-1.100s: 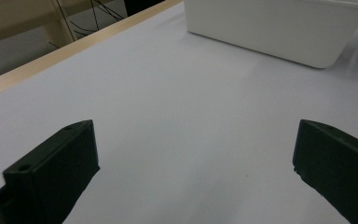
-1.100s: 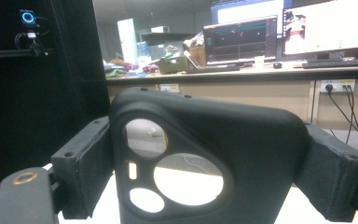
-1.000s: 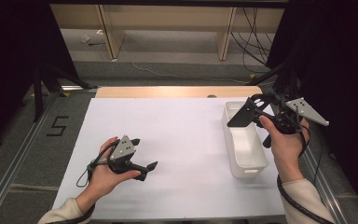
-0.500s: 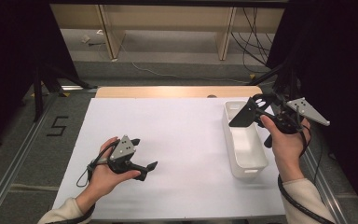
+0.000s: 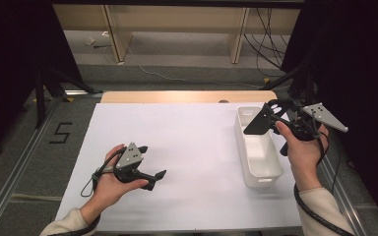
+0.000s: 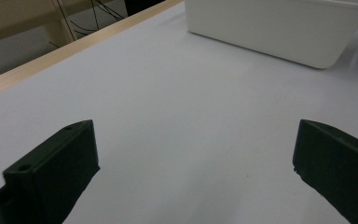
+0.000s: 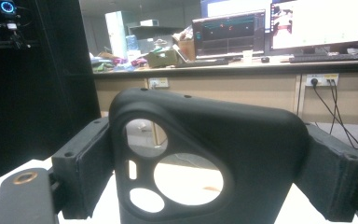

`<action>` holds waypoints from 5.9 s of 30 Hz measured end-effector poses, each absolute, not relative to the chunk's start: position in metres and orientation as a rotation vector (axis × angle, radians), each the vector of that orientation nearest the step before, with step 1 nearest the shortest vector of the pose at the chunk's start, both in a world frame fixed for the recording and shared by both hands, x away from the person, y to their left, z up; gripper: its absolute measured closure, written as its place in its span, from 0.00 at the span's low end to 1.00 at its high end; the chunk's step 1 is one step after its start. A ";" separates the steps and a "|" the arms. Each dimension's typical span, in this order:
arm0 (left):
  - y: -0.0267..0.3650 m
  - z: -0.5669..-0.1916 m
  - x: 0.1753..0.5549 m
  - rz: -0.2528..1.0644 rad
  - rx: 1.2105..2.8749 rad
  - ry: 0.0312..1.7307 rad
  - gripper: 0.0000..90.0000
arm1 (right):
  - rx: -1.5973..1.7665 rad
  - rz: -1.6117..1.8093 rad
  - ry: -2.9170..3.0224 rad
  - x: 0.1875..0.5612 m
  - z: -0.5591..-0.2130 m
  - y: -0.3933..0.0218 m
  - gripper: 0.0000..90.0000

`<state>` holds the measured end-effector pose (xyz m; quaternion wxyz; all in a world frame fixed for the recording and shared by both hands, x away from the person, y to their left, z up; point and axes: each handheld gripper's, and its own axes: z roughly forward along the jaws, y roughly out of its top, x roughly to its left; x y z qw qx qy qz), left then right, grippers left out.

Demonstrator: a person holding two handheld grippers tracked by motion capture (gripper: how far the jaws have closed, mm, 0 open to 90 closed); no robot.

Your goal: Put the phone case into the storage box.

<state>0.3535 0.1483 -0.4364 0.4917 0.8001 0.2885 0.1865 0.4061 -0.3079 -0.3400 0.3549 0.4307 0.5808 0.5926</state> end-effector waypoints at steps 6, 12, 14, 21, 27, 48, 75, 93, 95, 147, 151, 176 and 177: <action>0.148 -0.437 0.354 0.453 1.944 0.700 0.00 | 1.113 1.523 1.502 0.407 -0.340 -0.308 0.17; 0.148 -0.437 0.354 0.453 1.942 0.701 0.00 | 1.113 1.512 1.501 0.407 -0.341 -0.310 0.17; 0.148 -0.437 0.354 0.453 1.943 0.700 0.00 | 1.115 1.510 1.504 0.408 -0.341 -0.310 0.17; 0.149 -0.437 0.354 0.453 1.942 0.700 0.00 | 1.116 1.496 1.513 0.409 -0.343 -0.309 0.17; 0.149 -0.436 0.354 0.454 1.941 0.699 0.00 | 1.112 1.485 1.519 0.411 -0.343 -0.310 0.17; 0.149 -0.437 0.354 0.455 1.941 0.699 0.00 | 1.105 1.444 1.546 0.417 -0.348 -0.308 0.17; 0.149 -0.436 0.354 0.456 1.937 0.701 0.00 | 1.097 1.423 1.558 0.426 -0.351 -0.309 0.17; 0.150 -0.436 0.354 0.457 1.932 0.707 0.00 | 1.092 1.409 1.576 0.434 -0.352 -0.308 0.17; 0.150 -0.436 0.354 0.457 1.933 0.707 0.00 | 1.092 1.408 1.575 0.434 -0.352 -0.308 0.17; 0.150 -0.435 0.355 0.461 1.933 0.705 0.00 | 1.093 1.352 1.619 0.453 -0.360 -0.301 0.17; 0.150 -0.435 0.355 0.461 1.933 0.705 0.00 | 1.095 1.351 1.620 0.455 -0.360 -0.301 0.17; 0.150 -0.435 0.355 0.462 1.934 0.706 0.00 | 1.103 1.339 1.626 0.463 -0.362 -0.300 0.17; 0.150 -0.435 0.355 0.463 1.933 0.706 0.00 | 1.104 1.340 1.627 0.463 -0.362 -0.300 0.17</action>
